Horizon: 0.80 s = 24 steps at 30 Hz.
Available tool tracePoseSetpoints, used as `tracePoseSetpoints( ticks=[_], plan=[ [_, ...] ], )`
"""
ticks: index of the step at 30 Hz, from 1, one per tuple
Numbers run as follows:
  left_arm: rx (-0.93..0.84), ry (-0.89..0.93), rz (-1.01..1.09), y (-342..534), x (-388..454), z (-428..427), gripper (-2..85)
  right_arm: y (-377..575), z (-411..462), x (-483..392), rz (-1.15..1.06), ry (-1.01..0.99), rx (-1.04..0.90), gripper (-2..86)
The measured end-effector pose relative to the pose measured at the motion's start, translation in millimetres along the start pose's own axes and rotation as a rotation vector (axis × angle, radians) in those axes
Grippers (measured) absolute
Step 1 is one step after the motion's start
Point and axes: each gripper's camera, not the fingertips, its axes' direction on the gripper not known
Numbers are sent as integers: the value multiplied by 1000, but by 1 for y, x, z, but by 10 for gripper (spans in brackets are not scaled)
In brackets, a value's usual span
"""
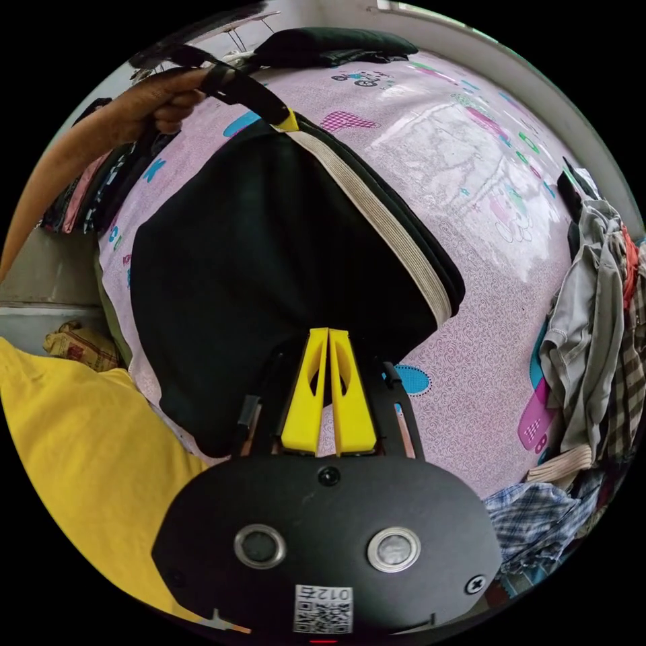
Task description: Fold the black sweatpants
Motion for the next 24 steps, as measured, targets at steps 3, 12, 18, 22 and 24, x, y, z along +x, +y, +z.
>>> tracePoseSetpoints(
  ticks=[3, 12, 18, 22, 24],
  plan=[
    [-23, 56, -55, 2, -12, 9, 5, 1, -5, 6, 24, 1, 10, 4],
    [234, -4, -114, 123, 1, -44, 5, 36, -37, 74, 297, -326, 121, 1],
    [234, 90, -267, 262, 6, -23, 5, 77, -77, 101, 304, -322, 273, 1],
    [252, 120, -383, 319, 5, -10, 5, 54, -97, 121, 265, -367, 329, 2],
    [322, 136, -445, 338, 0, -16, 5, 32, -104, 120, 206, -351, 327, 2]
  ],
)
